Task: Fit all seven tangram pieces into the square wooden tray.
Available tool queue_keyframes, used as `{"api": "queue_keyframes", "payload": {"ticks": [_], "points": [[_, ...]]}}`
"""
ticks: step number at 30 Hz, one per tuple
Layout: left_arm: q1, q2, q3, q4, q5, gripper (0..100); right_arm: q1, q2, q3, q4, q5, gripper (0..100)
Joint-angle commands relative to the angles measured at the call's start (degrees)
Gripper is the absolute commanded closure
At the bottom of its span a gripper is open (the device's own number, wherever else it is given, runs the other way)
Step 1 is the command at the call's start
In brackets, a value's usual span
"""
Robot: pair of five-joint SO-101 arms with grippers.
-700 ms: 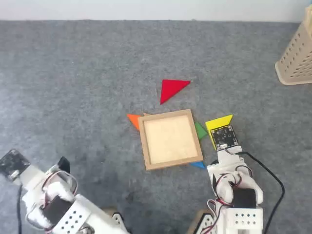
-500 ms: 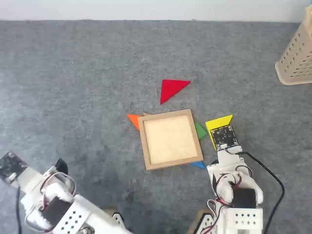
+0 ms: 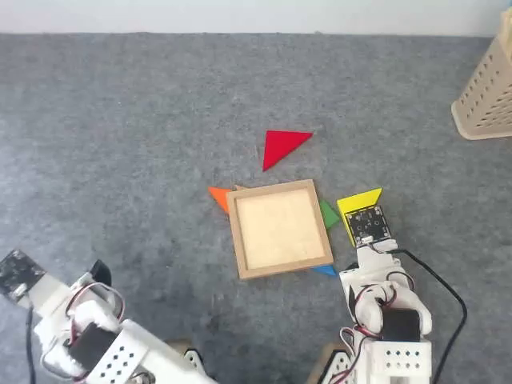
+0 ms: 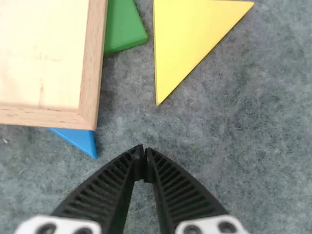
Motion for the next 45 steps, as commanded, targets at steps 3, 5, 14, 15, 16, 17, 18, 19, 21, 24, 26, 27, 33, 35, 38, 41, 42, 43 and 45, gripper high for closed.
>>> {"api": "queue_keyframes", "payload": {"ticks": [3,5,14,15,16,17,18,19,21,24,26,27,33,35,38,41,42,43,45], "points": [[-0.4,-1.1,-1.1,0.0,0.0,65,0.4,-1.1,1.0,0.5,-0.7,99.1],[-0.4,-1.1,-1.1,0.0,0.0,65,0.4,-1.1,1.0,0.5,-0.7,99.1],[-0.4,-1.1,-1.1,0.0,0.0,65,0.4,-1.1,1.0,0.5,-0.7,99.1],[-0.4,-1.1,-1.1,0.0,0.0,65,0.4,-1.1,1.0,0.5,-0.7,99.1],[-0.4,-1.1,-1.1,0.0,0.0,65,0.4,-1.1,1.0,0.5,-0.7,99.1],[-0.4,-1.1,-1.1,0.0,0.0,65,0.4,-1.1,1.0,0.5,-0.7,99.1],[-0.4,-1.1,-1.1,0.0,0.0,65,0.4,-1.1,1.0,0.5,-0.7,99.1],[-0.4,-1.1,-1.1,0.0,0.0,65,0.4,-1.1,1.0,0.5,-0.7,99.1],[-0.4,-1.1,-1.1,0.0,0.0,65,0.4,-1.1,1.0,0.5,-0.7,99.1],[-0.4,-1.1,-1.1,0.0,0.0,65,0.4,-1.1,1.0,0.5,-0.7,99.1],[-0.4,-1.1,-1.1,0.0,0.0,65,0.4,-1.1,1.0,0.5,-0.7,99.1],[-0.4,-1.1,-1.1,0.0,0.0,65,0.4,-1.1,1.0,0.5,-0.7,99.1],[-0.4,-1.1,-1.1,0.0,0.0,65,0.4,-1.1,1.0,0.5,-0.7,99.1],[-0.4,-1.1,-1.1,0.0,0.0,65,0.4,-1.1,1.0,0.5,-0.7,99.1],[-0.4,-1.1,-1.1,-0.1,-0.2,65,0.4,-1.1,1.0,0.5,-0.7,99.1],[0.5,-1.1,-1.1,-0.1,-0.2,65,0.4,-1.1,1.0,0.5,-0.7,99.1],[1.9,-1.1,-1.1,-0.1,-0.2,65,0.4,-1.1,1.0,0.5,-0.7,99.1],[4.2,-1.1,-1.1,-0.1,-0.2,65,0.4,-1.1,1.0,0.5,-0.7,99.1],[10.7,-1.1,-1.1,-0.1,-0.2,65,0.4,-1.1,1.0,0.5,-0.7,99.1]]}}
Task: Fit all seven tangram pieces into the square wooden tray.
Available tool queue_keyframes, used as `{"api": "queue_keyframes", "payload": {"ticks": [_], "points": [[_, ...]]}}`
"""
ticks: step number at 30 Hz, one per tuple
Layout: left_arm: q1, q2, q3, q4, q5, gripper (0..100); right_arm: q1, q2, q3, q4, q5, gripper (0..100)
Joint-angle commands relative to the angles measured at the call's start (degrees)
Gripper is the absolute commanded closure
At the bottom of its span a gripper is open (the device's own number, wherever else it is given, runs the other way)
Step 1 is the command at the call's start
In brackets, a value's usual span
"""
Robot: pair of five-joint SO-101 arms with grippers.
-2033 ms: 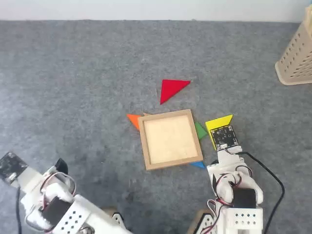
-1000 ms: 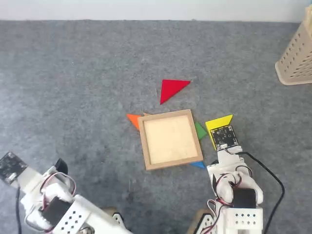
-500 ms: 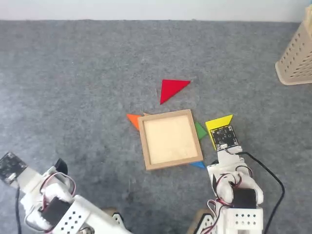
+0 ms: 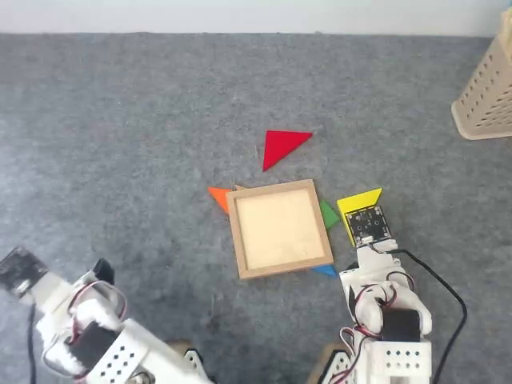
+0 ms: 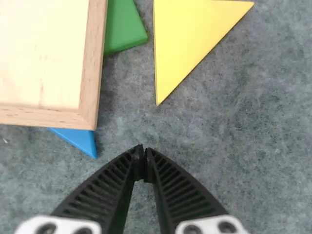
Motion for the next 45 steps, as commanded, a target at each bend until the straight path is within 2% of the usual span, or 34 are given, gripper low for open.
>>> {"api": "queue_keyframes", "payload": {"ticks": [1,9,15,18,25,34,37,41,45], "points": [[10.8,-1.1,-1.1,-0.1,-0.1,65,0.3,-1.1,1.0,0.5,-1.0,99.1],[36.7,-1.1,-1.1,-0.1,-0.1,65,0.3,-1.1,1.0,0.5,-1.0,99.0],[46.5,-1.1,-1.1,-0.1,-0.1,65,0.2,-1.2,1.0,-0.4,-0.6,98.9],[47.8,-1.1,-1.1,-0.1,-0.1,65,2.7,-1.2,1.0,-4.8,-0.5,98.9],[47.8,-1.1,-1.1,-0.1,-0.1,65,12.0,-1.0,-3.8,-22.0,0.8,98.9],[47.8,-1.1,-1.1,-0.1,-0.1,65,11.2,2.1,-15.6,-18.8,3.5,98.9],[47.8,-1.1,-1.1,-0.1,-0.1,65,8.6,11.6,-19.5,-18.9,3.5,98.9],[47.8,-1.1,-1.1,-0.1,-0.1,65,3.2,31.4,-28.3,-18.8,3.1,98.4],[47.8,-1.1,-1.1,-0.1,-0.1,65,-1.0,52.7,-37.9,-18.8,0.4,86.5]]}}
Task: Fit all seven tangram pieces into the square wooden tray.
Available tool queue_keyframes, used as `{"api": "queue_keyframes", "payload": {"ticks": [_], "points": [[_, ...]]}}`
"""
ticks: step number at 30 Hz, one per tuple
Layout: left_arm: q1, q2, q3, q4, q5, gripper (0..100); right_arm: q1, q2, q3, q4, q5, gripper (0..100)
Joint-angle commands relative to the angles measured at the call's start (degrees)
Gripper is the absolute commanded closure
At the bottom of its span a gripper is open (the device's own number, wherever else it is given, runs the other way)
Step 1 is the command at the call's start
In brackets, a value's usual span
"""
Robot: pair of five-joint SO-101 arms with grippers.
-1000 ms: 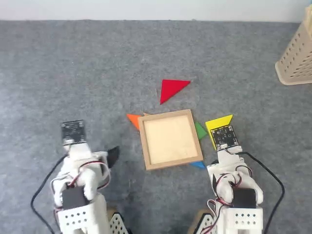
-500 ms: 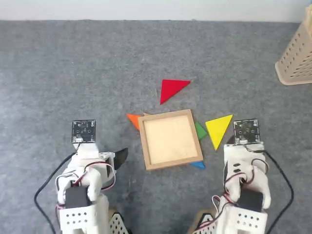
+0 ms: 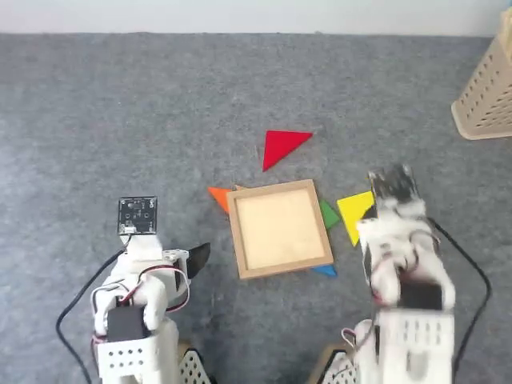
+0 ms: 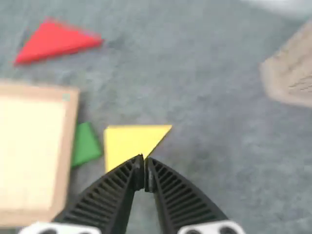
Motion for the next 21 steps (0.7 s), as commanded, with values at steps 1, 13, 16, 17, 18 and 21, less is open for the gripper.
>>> {"api": "queue_keyframes", "payload": {"ticks": [1,13,16,17,18,21], "points": [[0.3,-1.1,-1.1,-0.1,-0.1,65,-3.4,21.0,-11.3,0.1,-2.5,82.2],[0.3,-1.1,-1.1,-0.1,-0.1,65,-7.7,60.5,-38.6,0.2,-20.2,76.4],[0.3,-1.1,-1.1,-0.1,-0.1,65,-9.5,66.5,-43.3,1.5,-22.2,76.4],[0.3,-1.1,-1.1,-0.1,-0.1,65,-9.8,68.3,-44.9,2.7,-22.9,76.4],[0.3,-1.1,-1.1,-0.1,-0.1,65,-9.8,69.8,-46.5,4.3,-23.9,76.4],[0.3,-1.1,-1.1,-0.1,-0.1,65,-9.3,73.5,-50.4,6.8,-26.5,76.4]]}}
